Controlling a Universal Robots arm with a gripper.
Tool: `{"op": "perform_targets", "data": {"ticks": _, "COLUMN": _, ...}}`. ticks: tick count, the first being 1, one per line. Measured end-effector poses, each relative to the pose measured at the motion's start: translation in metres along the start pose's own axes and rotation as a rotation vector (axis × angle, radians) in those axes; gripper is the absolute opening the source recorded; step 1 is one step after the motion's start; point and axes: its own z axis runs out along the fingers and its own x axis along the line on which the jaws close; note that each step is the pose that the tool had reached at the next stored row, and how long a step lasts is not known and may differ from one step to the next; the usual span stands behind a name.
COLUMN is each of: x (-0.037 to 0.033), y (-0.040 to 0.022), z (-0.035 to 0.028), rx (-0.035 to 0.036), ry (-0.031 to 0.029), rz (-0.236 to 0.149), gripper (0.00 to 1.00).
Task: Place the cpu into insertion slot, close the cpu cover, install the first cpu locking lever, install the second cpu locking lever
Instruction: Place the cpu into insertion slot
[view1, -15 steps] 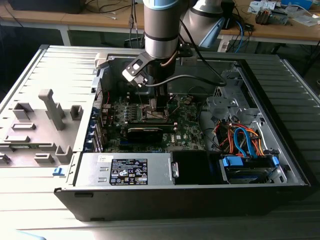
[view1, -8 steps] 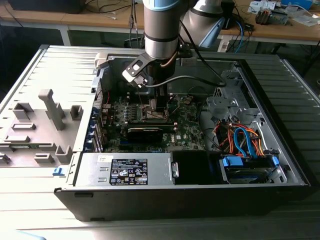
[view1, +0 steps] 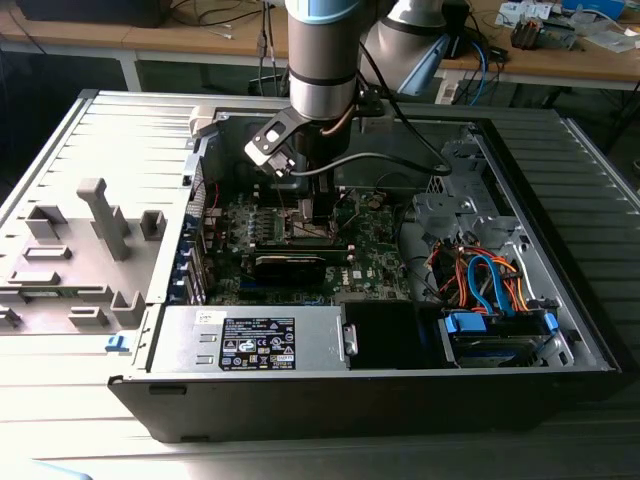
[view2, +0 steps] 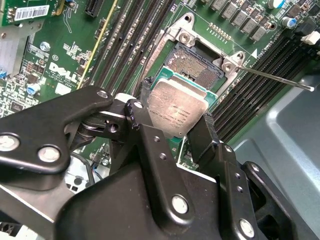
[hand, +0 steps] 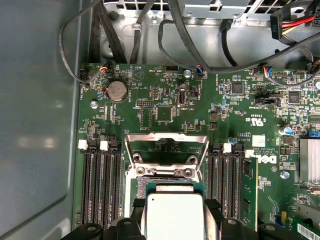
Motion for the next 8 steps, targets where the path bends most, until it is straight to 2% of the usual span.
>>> {"op": "perform_targets", "data": {"ticks": 8, "x": 0.0000, "y": -0.0001, "z": 0.0021, "rx": 0.0000, "ry": 0.0000, "rz": 0.000, "gripper": 0.55}}
